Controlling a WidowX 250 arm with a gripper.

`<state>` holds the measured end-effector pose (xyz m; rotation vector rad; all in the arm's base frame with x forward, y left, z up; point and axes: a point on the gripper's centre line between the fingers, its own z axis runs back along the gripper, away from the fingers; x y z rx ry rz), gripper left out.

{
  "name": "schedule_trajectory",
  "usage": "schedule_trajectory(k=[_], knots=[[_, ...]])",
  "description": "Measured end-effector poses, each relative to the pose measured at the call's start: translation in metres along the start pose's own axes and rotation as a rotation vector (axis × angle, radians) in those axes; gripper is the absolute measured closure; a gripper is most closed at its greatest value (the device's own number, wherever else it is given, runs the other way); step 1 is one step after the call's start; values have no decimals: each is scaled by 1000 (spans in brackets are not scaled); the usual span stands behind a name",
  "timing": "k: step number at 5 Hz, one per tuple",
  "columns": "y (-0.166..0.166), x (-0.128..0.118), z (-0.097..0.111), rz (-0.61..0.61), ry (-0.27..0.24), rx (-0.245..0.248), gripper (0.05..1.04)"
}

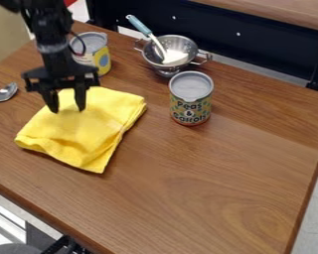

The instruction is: Move the yellow cloth to the right side of the table

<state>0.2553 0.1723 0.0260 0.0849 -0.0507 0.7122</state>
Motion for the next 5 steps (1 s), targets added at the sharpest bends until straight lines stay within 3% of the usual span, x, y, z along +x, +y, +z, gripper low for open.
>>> schedule_trajectory(k=[1, 2, 3, 4, 5], knots=[[1, -1, 9, 62, 6, 7, 126], [3, 2, 21, 74, 33, 41, 85], [3, 2, 31, 51, 14, 39, 85], [-7, -12, 35, -112, -9, 53, 85], [-19, -31, 41, -296, -44, 22, 85]])
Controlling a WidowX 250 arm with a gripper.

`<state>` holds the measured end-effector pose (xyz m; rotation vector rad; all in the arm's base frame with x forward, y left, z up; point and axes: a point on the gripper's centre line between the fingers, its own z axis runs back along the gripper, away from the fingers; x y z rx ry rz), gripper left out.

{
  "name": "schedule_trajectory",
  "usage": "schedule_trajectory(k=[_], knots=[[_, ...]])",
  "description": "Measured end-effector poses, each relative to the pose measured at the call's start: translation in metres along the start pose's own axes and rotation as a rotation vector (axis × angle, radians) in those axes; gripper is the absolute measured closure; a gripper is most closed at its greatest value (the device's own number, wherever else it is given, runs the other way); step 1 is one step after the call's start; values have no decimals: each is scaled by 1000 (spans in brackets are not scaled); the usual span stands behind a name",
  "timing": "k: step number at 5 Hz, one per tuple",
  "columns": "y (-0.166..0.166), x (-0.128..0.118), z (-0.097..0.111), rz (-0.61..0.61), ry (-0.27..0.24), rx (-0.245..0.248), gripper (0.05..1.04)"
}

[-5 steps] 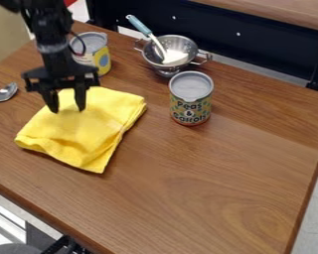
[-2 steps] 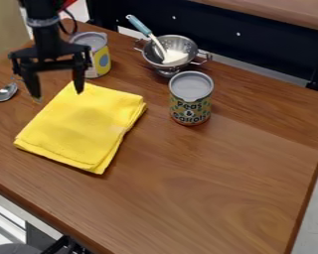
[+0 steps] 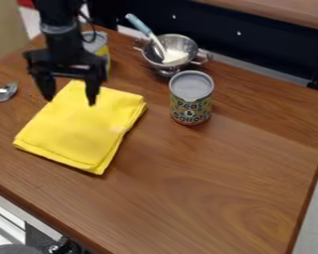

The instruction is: Move the yellow cloth to the right side of the table

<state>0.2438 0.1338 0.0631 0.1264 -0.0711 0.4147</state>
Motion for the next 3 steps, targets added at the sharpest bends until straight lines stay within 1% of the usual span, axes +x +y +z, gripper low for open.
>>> schedule_trajectory(k=[1, 2, 3], knots=[[-10, -7, 13, -78, -22, -27, 85], [-21, -8, 22, -101, -44, -32, 85], [-42, -18, 26, -97, -63, -27, 85]])
